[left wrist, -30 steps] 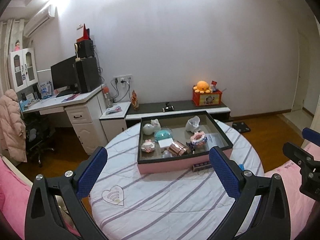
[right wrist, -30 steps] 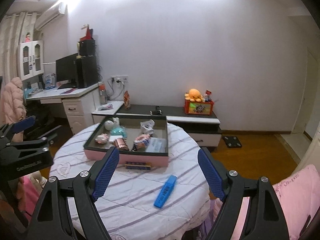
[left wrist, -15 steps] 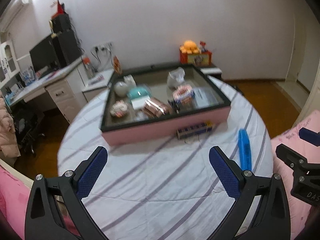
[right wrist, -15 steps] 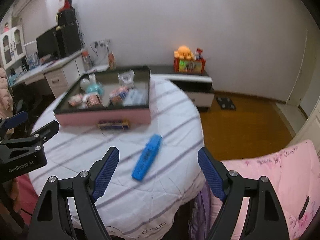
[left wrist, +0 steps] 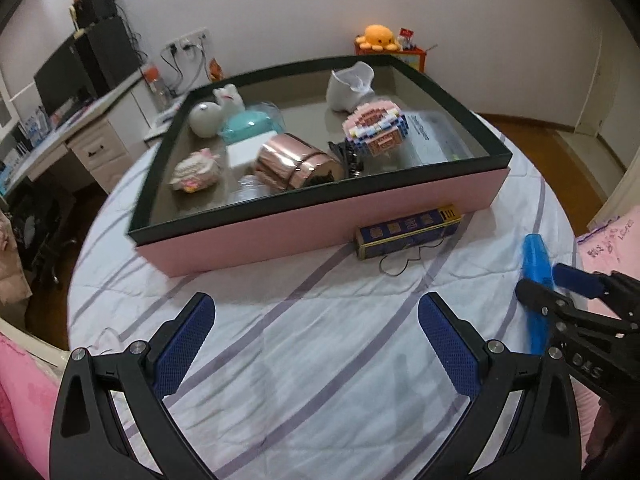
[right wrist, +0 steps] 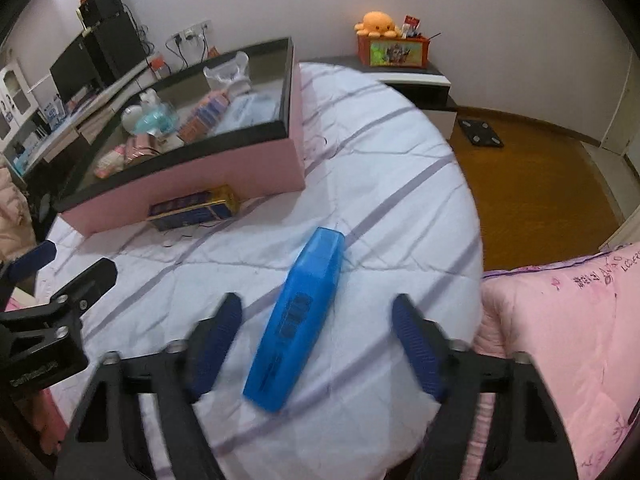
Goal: Organize rigid objects
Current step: 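Grasp the blue highlighter with the right tool while the left tool grasps the blue-gold box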
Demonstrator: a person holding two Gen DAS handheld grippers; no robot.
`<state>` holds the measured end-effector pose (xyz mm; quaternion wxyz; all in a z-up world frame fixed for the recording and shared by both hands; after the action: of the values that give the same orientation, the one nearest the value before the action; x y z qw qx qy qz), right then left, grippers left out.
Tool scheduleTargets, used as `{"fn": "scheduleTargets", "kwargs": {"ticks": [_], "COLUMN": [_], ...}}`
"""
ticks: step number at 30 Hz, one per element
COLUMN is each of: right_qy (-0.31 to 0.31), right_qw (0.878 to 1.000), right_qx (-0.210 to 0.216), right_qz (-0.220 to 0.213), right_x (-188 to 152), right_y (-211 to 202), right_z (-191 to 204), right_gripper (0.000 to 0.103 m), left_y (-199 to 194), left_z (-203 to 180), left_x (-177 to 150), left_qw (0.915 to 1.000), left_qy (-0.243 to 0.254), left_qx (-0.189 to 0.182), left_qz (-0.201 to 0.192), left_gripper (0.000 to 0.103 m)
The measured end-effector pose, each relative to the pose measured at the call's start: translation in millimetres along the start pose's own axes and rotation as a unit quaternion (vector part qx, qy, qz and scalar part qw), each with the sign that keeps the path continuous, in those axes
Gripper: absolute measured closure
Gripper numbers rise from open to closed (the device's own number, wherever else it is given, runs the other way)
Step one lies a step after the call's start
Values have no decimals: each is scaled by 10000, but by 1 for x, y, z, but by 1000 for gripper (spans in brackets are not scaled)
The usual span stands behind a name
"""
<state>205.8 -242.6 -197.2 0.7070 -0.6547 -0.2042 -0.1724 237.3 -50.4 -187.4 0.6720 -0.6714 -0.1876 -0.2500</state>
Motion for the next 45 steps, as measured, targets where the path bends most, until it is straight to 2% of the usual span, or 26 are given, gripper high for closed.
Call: {"fn": "scheduleTargets", "kwargs": {"ticks": [1, 2, 3, 6, 9, 11, 13, 14, 15, 16, 18, 19, 20, 22, 25, 27, 28, 30, 32, 33, 34, 35, 36, 37, 39, 45], "right_qy": [-34, -106, -96, 0, -53, -89, -119, -119, -113, -111, -89, -74, -60, -37, 35, 79, 82, 67, 53, 56, 64, 62, 60, 68, 105, 105], "right_qw": [10000, 9999, 9999, 9999, 9999, 9998, 9995, 9994, 9992, 9991, 9987, 9986, 9984, 9983, 9981, 9980, 9980, 9980, 9980, 9980, 9980, 9980, 9980, 9979, 9977, 9983], "right_qx": [-50, -115, -103, 123, 120, 182, 264, 299, 356, 392, 480, 508, 538, 560, 578, 593, 603, 604, 595, 597, 599, 600, 604, 615, 638, 529], "right_qz": [-9, -45, -43, -40, -76, -88, -102, -104, -114, -119, -140, -151, -161, -180, -194, -195, -194, -189, -184, -185, -189, -190, -195, -199, -206, -218], "right_x": [1, 4, 6, 10, 12, 13, 13, 15, 15, 15, 15, 15, 15, 14, 12, 12, 13, 13, 14, 15, 16, 16, 16, 16, 15, 12], "right_y": [2, 1, 1, 2, 2, 3, 3, 4, 4, 4, 4, 4, 4, 3, 2, 2, 2, 2, 4, 4, 5, 5, 5, 5, 5, 1], "right_z": [-1, -4, -8, -19, -26, -28, -30, -30, -31, -32, -33, -34, -34, -36, -40, -43, -43, -43, -43, -43, -43, -43, -43, -44, -44, -45], "right_gripper": [57, 66, 71, 74, 74, 74, 74, 74, 74, 74, 74, 74, 74, 74, 74, 74, 74, 74, 74, 74, 74, 74, 74, 74, 74, 75], "left_y": [4, 8, 11, 21, 32, 44, 52, 54, 53, 50, 41, 37, 33, 28, 35, 43, 46, 52, 54, 55, 53, 49, 46, 45, 46, 38], "left_z": [-4, -8, -12, -25, -36, -41, -49, -60, -65, -68, -80, -85, -89, -90, -84, -82, -84, -90, -99, -101, -103, -106, -110, -114, -118, -116], "left_x": [2, 3, 6, 14, 23, 22, 17, 12, 9, 9, 4, 1, -2, -5, 5, 11, 15, 17, 18, 19, 18, 20, 20, 17, 17, 12], "left_qw": [10000, 10000, 9999, 9997, 9997, 9992, 9978, 9947, 9937, 9950, 9928, 9907, 9884, 9874, 9919, 9935, 9931, 9906, 9899, 9901, 9899, 9897, 9886, 9865, 9866, 9864], "left_qy": [27, 62, 88, 120, 128, 58, 28, 103, 170, 292, 543, 580, 597, 584, 485, 453, 459, 485, 647, 700, 749, 874, 987, 1083, 1199, 1098], "left_qx": [-18, -37, -56, -136, -180, -139, -409, -785, -871, -776, -928, -1090, -1238, -1292, -991, -807, -838, -975, -984, -958, -964, -972, -979, -1049, -927, -1021], "left_qz": [32, 63, 90, 142, 136, 364, 519, 654, 691, 558, 521, 567, 640, 698, 634, 670, 682, 829, 790, 757, 723, 592, 571, 638, 599, 676], "left_gripper": [0, 0, 0, 0, 0, 0, 1, 8, 12, 17, 43, 44, 44, 44, 42, 35, 32, 20, 20, 22, 30, 54, 66, 67, 68, 75]}}
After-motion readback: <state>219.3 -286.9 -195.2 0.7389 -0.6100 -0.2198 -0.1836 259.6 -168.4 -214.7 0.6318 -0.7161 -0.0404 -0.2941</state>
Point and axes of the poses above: each gripper's, at about its wrist camera, not at the fingertips, and y roughly the way its jaws point, z to its left, x to its top, the point moved 9 cm from there along y, roughly the way its jaws point, and after that the axes turned 7 degrees about -y, right-handed, at the moved point
